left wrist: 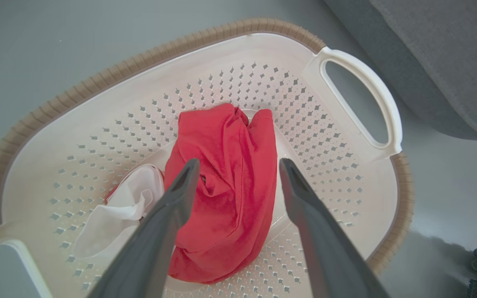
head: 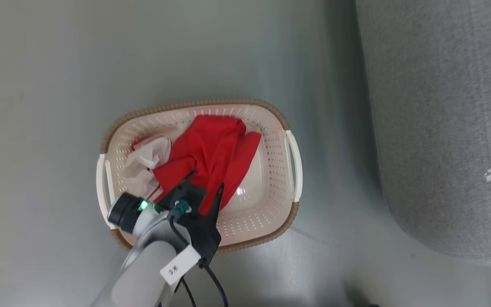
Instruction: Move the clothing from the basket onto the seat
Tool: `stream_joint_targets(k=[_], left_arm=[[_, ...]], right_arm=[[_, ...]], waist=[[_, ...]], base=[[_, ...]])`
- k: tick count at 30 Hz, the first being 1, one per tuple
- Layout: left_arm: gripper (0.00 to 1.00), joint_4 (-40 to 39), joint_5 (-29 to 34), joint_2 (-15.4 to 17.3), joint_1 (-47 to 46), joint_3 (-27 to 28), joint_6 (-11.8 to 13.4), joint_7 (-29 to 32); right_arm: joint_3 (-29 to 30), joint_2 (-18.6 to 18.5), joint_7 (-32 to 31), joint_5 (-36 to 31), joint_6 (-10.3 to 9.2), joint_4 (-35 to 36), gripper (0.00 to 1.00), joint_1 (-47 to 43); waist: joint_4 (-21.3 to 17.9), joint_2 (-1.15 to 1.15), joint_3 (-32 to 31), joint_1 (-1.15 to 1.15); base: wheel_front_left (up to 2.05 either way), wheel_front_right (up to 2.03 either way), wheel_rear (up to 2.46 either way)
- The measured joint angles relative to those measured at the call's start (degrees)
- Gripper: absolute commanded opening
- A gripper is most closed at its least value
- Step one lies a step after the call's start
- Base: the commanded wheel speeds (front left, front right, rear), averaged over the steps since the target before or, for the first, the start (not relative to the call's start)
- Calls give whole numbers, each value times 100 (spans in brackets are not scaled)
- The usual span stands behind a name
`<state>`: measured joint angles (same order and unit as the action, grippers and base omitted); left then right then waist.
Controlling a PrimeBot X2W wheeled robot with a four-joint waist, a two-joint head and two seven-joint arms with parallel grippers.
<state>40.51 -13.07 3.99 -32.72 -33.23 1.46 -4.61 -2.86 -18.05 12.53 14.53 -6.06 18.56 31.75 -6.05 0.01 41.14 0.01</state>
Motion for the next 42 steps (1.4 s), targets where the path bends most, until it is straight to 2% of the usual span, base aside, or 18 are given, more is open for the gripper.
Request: stream_joint_targets(k=[23,38,39,41,42], left_arm=[[100,788,419,-54,-1370,-177,108,-2],[100,1406,578,-78,-1848,-188,275,-53],[90,1443,580,-83,-1862,-190,289,-53],[22,1547,586,-90,-1901,-203,310,-53],[3,1583,592,-93,-1912,-213,310,-53]], right_arm=[[122,2,-74,-82,-31,338,100,717],[71,48,44,-155,-48,270,100,878],[63,54,51,-156,-48,261,100,878],[48,69,68,-164,-48,221,100,877],[47,73,69,-174,-48,192,100,877]], waist=[[-39,0,1620,0],[-167,-1,2097,-1],[-176,-1,2106,-1],[-195,-1,2125,-1],[-199,-1,2127,-1]], base=[[0,0,0],[0,0,0],[0,0,0],[0,0,0],[0,0,0]])
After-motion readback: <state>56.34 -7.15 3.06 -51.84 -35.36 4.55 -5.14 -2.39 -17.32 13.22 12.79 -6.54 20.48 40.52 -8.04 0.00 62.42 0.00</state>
